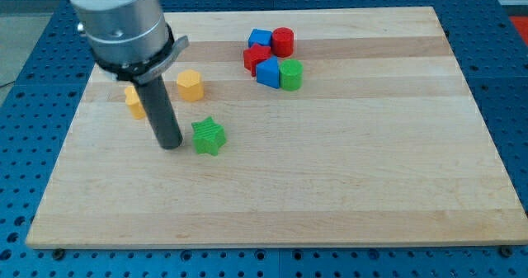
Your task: Slide the green star to the group of blocks
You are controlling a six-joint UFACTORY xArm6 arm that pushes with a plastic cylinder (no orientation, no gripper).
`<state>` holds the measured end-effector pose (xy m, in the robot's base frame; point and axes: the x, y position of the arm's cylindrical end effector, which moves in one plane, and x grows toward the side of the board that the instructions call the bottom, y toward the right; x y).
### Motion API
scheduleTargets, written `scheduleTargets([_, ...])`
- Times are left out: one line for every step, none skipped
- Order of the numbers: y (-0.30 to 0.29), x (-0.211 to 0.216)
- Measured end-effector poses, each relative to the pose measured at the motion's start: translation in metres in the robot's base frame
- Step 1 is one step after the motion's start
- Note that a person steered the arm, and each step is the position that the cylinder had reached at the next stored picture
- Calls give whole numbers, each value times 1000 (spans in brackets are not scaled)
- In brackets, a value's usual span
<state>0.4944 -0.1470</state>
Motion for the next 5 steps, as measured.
scheduleTargets([56, 7])
scheduleTargets([108, -16])
scheduleTargets([117, -29])
scheduleTargets([92, -13])
scheduleTargets([76, -25])
